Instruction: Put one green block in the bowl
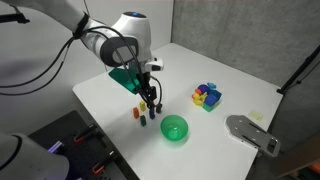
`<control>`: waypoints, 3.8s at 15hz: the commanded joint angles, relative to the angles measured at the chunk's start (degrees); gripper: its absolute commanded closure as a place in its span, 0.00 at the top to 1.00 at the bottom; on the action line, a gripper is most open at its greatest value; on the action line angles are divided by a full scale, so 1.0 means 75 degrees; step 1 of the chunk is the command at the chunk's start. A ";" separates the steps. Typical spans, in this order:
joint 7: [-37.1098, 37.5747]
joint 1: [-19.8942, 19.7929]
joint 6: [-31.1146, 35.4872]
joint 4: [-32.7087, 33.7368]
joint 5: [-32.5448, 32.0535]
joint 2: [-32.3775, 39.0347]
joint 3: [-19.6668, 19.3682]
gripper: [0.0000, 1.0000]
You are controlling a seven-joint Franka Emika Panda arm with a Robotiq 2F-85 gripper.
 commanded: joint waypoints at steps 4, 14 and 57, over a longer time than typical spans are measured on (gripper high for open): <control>-0.0003 -0.0056 0.0306 -0.0247 0.0252 0.0265 0.0062 1.00; 0.0048 -0.0005 0.1730 -0.0117 0.0933 0.1656 0.0297 1.00; 0.1773 0.0493 0.2504 0.1433 0.0454 0.3696 -0.0582 0.09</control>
